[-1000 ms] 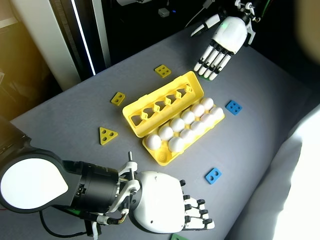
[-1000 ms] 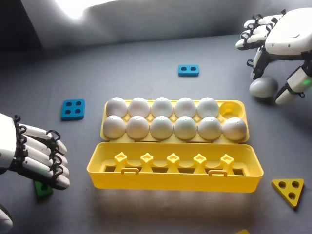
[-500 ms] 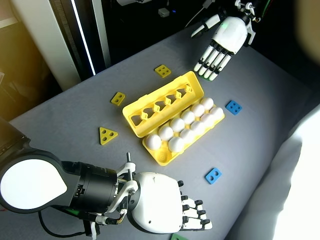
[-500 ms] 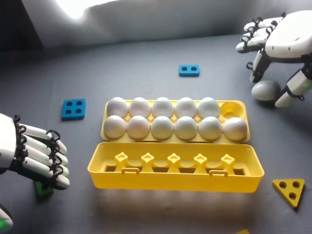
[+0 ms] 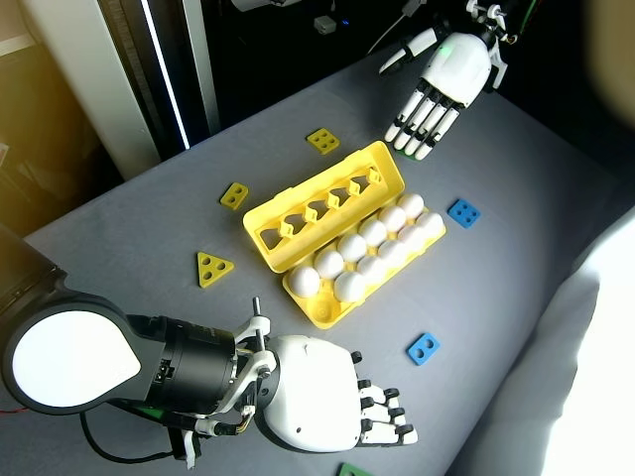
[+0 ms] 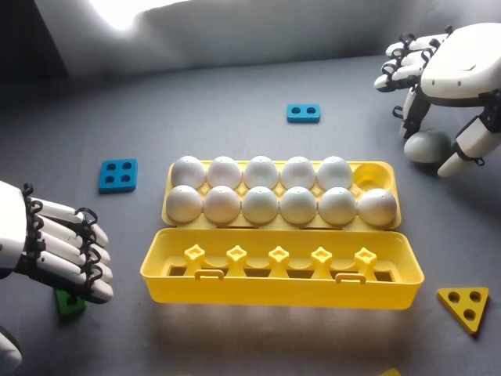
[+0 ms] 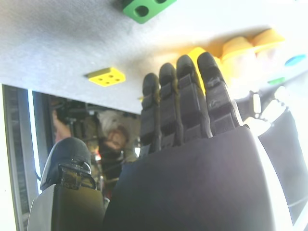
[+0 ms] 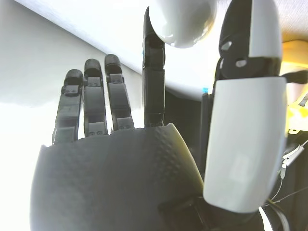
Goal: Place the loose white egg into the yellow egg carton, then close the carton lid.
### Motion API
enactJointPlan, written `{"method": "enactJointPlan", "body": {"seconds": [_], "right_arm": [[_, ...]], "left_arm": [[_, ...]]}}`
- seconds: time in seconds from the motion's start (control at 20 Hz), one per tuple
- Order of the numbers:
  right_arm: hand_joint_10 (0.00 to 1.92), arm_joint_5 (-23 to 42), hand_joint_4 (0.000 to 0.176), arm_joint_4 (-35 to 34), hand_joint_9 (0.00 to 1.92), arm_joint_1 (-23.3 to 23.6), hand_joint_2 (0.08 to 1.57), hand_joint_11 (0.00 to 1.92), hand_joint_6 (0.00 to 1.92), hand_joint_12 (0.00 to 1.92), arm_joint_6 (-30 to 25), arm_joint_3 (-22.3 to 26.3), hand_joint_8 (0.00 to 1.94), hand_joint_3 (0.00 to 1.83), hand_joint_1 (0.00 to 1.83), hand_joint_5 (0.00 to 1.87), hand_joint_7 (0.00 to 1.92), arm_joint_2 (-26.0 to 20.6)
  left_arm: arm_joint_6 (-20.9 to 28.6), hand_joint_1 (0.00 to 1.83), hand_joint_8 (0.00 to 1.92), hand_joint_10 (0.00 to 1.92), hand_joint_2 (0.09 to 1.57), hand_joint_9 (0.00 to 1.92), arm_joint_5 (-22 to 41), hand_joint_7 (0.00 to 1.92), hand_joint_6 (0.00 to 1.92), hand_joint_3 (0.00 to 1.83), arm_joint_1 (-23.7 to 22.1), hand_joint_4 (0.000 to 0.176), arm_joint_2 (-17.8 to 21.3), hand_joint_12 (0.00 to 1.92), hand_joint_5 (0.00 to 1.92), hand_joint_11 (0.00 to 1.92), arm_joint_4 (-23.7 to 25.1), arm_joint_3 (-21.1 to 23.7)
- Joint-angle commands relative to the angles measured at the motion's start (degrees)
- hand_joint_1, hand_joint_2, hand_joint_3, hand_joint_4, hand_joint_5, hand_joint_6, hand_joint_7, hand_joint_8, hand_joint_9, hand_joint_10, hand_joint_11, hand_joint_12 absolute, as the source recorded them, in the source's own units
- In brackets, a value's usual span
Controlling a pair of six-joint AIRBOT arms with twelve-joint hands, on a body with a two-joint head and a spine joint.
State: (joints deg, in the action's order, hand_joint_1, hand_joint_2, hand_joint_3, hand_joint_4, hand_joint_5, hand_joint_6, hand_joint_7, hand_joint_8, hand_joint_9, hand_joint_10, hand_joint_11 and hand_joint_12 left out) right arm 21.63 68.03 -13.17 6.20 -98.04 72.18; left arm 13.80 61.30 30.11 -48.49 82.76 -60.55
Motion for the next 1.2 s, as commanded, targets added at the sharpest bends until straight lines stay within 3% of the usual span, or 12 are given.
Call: {"method": "enactJointPlan", "body": {"seconds": [0.0, 0.05, 0.25, 0.35, 0.4, 0.45, 0.5, 0.55, 0.65, 1.15], "right_arm": [[0.01, 1.62, 0.137, -1.82, 0.12, 0.27, 0.82, 0.00, 0.02, 0.00, 0.01, -0.16, 0.01, 0.00, 0.86, 0.95, 0.21, -0.72], [0.01, 1.61, 0.124, -1.82, 0.12, 0.27, 0.82, 0.00, 0.03, 0.00, 0.09, -0.17, 0.01, 0.00, 0.88, 0.96, 0.22, -0.74], [0.01, 1.61, 0.106, -1.82, 0.14, 0.25, 0.84, 0.00, 0.02, 0.00, 0.21, -0.17, 0.00, 0.00, 0.92, 1.05, 0.27, -0.76], [0.00, 1.61, 0.136, -1.82, 0.14, 0.25, 0.84, 0.00, 0.03, 0.00, 0.22, -0.17, 0.01, 0.00, 0.94, 1.11, 0.29, -0.76], [0.00, 1.61, 0.122, -1.82, 0.14, 0.25, 0.85, 0.00, 0.03, 0.00, 0.22, -0.16, 0.01, 0.00, 0.96, 1.13, 0.29, -0.75], [0.00, 1.61, 0.138, -1.82, 0.14, 0.25, 0.85, 0.00, 0.03, 0.00, 0.22, -0.16, 0.01, 0.00, 0.96, 1.15, 0.30, -0.75], [0.01, 1.61, 0.135, -1.82, 0.15, 0.25, 0.85, 0.00, 0.03, 0.00, 0.22, -0.16, 0.01, 0.00, 0.98, 1.14, 0.31, -0.75], [0.00, 1.62, 0.164, -1.82, 0.15, 0.25, 0.94, 0.00, 0.17, 0.00, 0.22, -0.15, 0.00, 0.00, 1.08, 1.35, 0.31, -0.75], [0.00, 1.67, 0.174, -1.82, 0.15, 0.27, 0.96, 0.00, 0.20, 0.00, 0.21, -0.10, 0.01, 0.00, 1.10, 1.39, 0.32, -0.76], [0.00, 1.83, 0.176, -2.64, 0.18, 3.26, 0.98, 0.00, 0.34, 0.00, -0.08, 1.26, 0.01, 0.00, 1.11, 1.34, 0.40, -1.06]], "left_arm": [[0.37, 0.00, 0.00, 0.00, 1.17, 0.24, 2.84, 0.30, 0.00, 0.00, -0.31, 0.000, 0.75, 0.47, 0.29, 0.00, -3.44, -0.21], [0.37, 0.00, 0.00, 0.00, 1.16, 0.24, 2.84, 0.30, 0.00, 0.00, -0.31, 0.000, 0.76, 0.47, 0.30, 0.00, -3.44, -0.20], [0.39, 0.00, 0.00, 0.00, 1.15, 0.24, 2.84, 0.30, 0.00, 0.00, -0.31, 0.000, 0.79, 0.44, 0.29, 0.00, -3.44, -0.21], [0.39, 0.00, 0.00, 0.00, 1.15, 0.24, 2.84, 0.29, 0.00, 0.00, -0.34, 0.000, 0.77, 0.42, 0.28, 0.00, -3.44, -0.21], [0.39, 0.00, 0.00, 0.00, 1.16, 0.24, 2.84, 0.30, 0.00, 0.00, -0.35, 0.000, 0.77, 0.43, 0.29, 0.00, -3.44, -0.21], [0.40, 0.00, 0.00, 0.00, 1.16, 0.24, 2.84, 0.29, 0.00, 0.00, -0.38, 0.000, 0.77, 0.43, 0.30, 0.00, -3.44, -0.21], [0.40, 0.00, 0.00, 0.00, 1.16, 0.24, 2.84, 0.29, 0.00, 0.00, -0.38, 0.000, 0.77, 0.41, 0.29, 0.00, -3.44, -0.20], [0.40, 0.00, 0.00, 0.00, 1.16, 0.23, 2.84, 0.28, 0.00, 0.00, -0.39, 0.000, 0.78, 0.38, 0.28, 0.00, -3.44, -0.20], [0.41, 0.00, 0.00, 0.00, 1.16, 0.24, 2.84, 0.29, 0.00, 0.00, -0.42, 0.000, 0.78, 0.40, 0.28, 0.00, -3.44, -0.20], [0.41, 0.00, 0.00, 0.00, 1.15, 0.23, 2.84, 0.29, 0.00, 0.00, -0.49, 0.000, 0.83, 0.39, 0.29, 0.00, -3.44, -0.16]]}}
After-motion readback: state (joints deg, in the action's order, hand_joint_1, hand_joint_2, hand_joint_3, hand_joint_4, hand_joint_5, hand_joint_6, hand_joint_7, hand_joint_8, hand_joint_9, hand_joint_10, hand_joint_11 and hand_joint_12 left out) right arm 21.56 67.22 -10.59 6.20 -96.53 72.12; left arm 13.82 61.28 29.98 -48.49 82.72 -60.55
